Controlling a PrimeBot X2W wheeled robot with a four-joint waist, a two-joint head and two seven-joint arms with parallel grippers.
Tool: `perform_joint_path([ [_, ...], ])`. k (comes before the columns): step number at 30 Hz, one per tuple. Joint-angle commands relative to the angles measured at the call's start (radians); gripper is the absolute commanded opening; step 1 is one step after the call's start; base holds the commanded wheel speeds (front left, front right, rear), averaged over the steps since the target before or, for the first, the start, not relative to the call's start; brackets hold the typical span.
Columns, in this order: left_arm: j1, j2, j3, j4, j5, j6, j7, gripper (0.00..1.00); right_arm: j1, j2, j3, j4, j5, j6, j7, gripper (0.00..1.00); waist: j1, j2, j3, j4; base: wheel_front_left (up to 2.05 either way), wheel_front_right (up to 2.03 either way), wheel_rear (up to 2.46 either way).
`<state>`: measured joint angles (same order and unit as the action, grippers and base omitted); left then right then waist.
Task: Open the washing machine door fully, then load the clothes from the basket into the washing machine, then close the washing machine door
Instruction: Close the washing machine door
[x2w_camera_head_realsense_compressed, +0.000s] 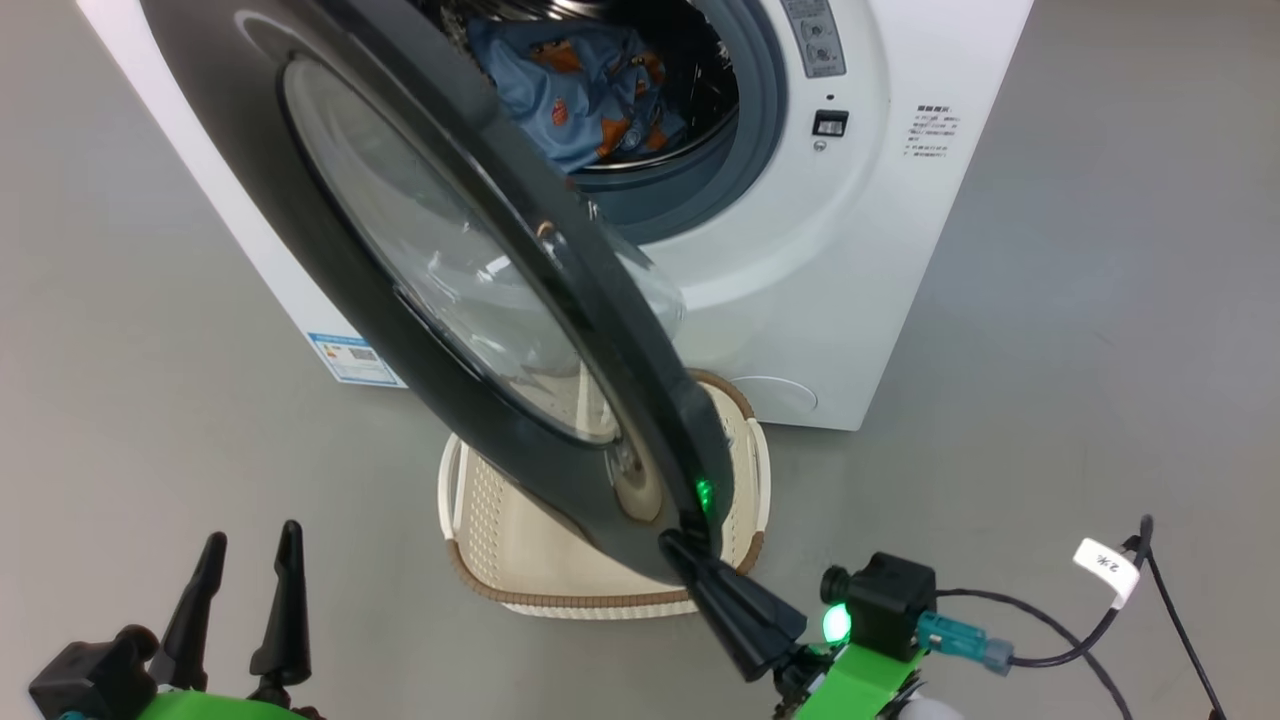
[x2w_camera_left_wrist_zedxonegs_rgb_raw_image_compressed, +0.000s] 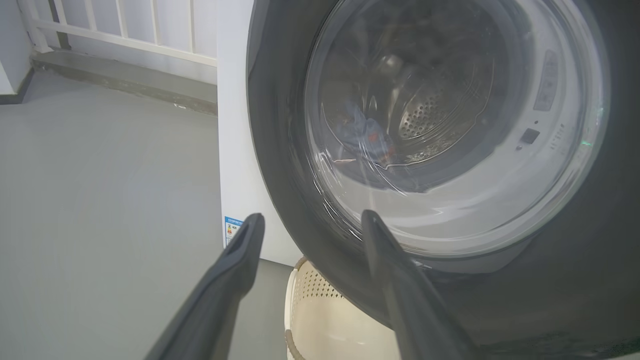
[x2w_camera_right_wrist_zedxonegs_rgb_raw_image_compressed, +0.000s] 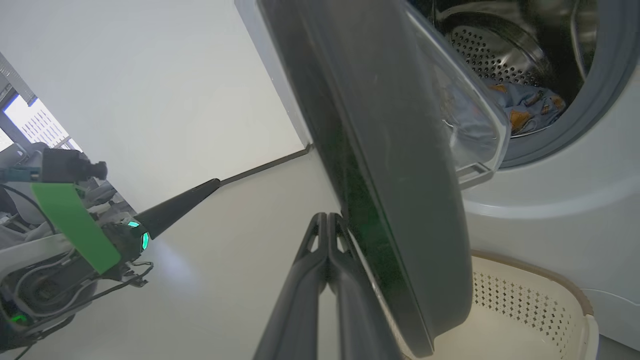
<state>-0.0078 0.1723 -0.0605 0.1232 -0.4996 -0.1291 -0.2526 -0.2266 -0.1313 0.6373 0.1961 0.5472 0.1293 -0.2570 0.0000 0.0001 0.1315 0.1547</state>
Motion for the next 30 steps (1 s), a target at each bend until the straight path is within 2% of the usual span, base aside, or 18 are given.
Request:
perform_joint_path([
  [1,-0.042,0.012,0.035,-0.027,-0.003,-0.002,-0.009,1.0,-0.033,0.012,-0.005,-0.019,-0.006,0.001,-0.005,0.0,0.0,-0.0001,0.007,0.001,0.0,0.0,0.0],
  [13,-0.075,0.003,0.019,-0.04,-0.001,-0.002,-0.009,1.0,-0.096,0.006,-0.128,-0.027,-0.012,0.001,-0.005,0.0,0.0,-0.0001,0.061,0.005,0.0,0.0,0.0],
  [30,-0.174,-0.005,-0.033,-0.054,-0.007,-0.002,-0.009,1.0,-0.3,-0.004,-0.29,0.042,-0.006,0.001,-0.005,0.0,0.0,-0.0001,0.177,0.032,0.0,0.0,0.0],
])
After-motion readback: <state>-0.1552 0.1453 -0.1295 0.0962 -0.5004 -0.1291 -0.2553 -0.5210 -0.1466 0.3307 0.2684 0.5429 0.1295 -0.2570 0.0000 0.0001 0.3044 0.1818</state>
